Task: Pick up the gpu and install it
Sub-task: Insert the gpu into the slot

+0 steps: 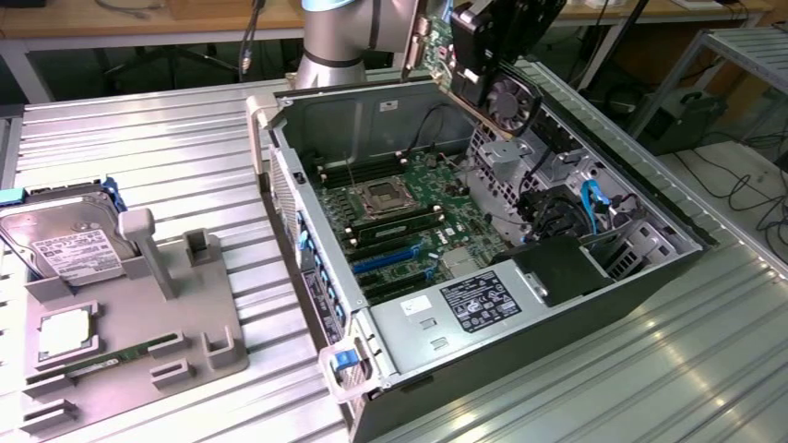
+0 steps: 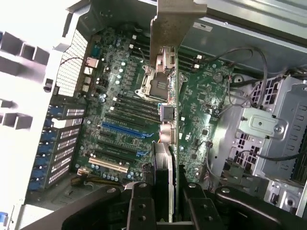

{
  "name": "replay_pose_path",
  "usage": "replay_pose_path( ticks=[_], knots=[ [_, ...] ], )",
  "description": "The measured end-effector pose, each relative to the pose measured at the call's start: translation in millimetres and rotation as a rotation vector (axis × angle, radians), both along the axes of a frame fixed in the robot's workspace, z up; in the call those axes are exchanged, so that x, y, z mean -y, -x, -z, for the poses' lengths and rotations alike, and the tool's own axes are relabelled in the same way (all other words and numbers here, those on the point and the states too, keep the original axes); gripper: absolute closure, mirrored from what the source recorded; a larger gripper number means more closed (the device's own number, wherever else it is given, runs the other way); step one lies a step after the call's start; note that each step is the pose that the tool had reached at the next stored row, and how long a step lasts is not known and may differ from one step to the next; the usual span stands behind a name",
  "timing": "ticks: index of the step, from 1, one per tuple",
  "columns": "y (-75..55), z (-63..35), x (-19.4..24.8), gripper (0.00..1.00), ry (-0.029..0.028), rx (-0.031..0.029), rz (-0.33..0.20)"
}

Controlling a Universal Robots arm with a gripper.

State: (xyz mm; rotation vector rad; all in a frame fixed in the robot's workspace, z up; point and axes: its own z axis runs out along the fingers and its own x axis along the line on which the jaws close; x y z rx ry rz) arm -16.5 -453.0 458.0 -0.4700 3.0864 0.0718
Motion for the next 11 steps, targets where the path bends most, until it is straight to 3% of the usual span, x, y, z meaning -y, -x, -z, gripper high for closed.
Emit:
replay_pose_path(
  ticks=[11],
  knots=[
    [0.1, 0.0, 0.0, 0.72, 0.0001, 0.0000, -0.122]
  ],
)
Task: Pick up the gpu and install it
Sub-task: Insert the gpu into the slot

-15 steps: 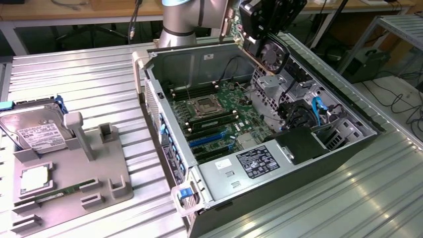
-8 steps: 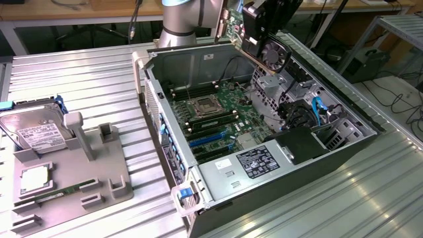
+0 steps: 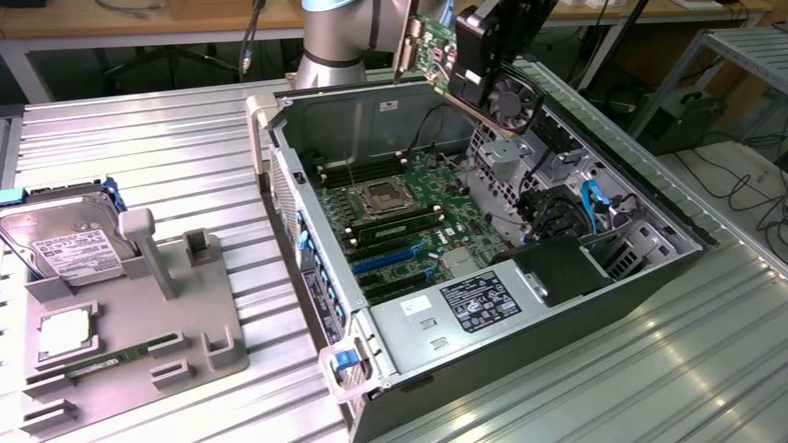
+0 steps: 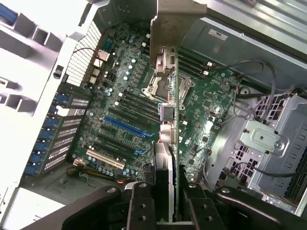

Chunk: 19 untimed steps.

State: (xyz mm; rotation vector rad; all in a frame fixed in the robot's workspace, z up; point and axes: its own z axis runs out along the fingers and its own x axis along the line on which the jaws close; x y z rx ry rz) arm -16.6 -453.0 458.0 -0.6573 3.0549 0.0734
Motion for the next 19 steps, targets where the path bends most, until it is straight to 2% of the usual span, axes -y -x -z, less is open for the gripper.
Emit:
replay_pose_path(
  ticks=[19],
  knots=[
    [0.2, 0.0, 0.1, 0.72, 0.0000, 0.0000, -0.161]
  ],
)
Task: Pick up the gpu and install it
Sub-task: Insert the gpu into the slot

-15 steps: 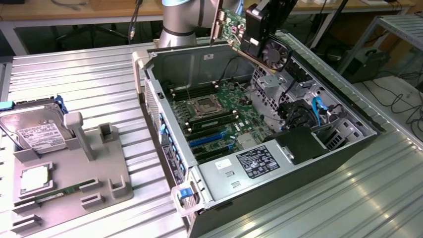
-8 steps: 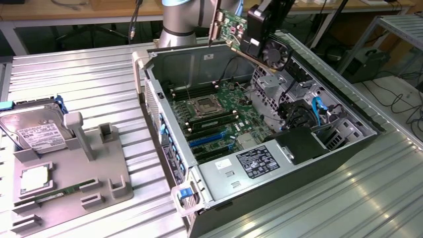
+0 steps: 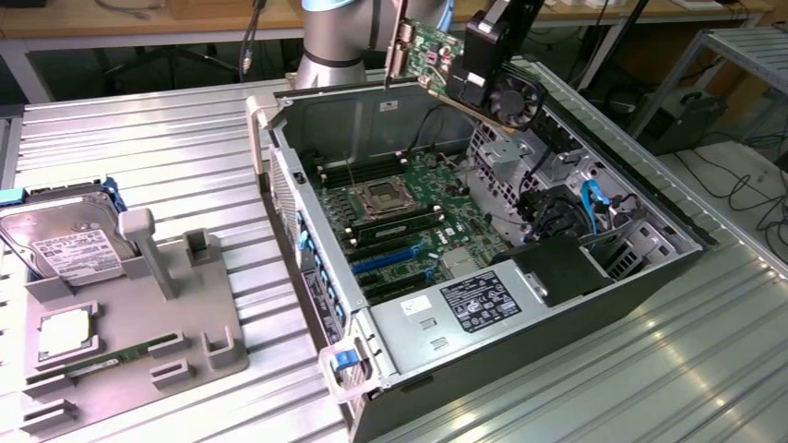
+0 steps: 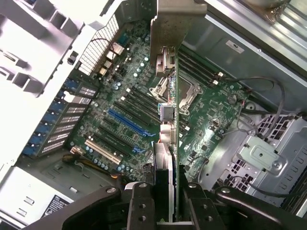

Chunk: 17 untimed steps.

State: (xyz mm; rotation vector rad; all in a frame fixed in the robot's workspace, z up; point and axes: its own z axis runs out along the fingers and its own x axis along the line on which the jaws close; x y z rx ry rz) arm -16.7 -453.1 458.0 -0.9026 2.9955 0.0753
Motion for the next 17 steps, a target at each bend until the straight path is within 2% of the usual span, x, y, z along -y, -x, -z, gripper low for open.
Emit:
replay_pose_path(
  ticks=[17],
  knots=[
    [0.0, 0.0, 0.0, 0.72, 0.0000, 0.0000, -0.152]
  ],
)
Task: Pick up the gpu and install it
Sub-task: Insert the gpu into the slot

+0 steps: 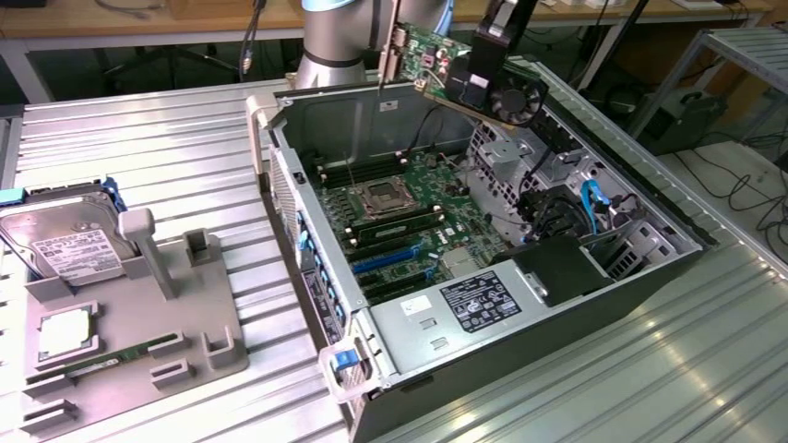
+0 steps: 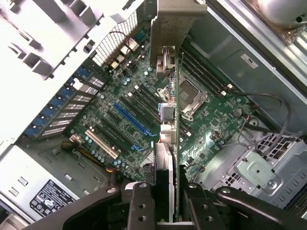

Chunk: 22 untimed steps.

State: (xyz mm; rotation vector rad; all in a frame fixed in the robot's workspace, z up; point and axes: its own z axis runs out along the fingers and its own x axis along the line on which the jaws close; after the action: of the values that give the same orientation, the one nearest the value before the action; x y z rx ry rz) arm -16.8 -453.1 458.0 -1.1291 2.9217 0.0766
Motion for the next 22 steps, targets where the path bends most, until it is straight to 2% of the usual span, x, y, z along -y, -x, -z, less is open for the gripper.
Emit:
replay_pose_path(
  ticks=[11, 22],
  knots=[
    [0.0, 0.0, 0.0, 0.72, -0.0001, 0.0000, -0.096],
    [0.0, 0.0, 0.0, 0.72, -0.0001, 0.0000, -0.170]
  ],
)
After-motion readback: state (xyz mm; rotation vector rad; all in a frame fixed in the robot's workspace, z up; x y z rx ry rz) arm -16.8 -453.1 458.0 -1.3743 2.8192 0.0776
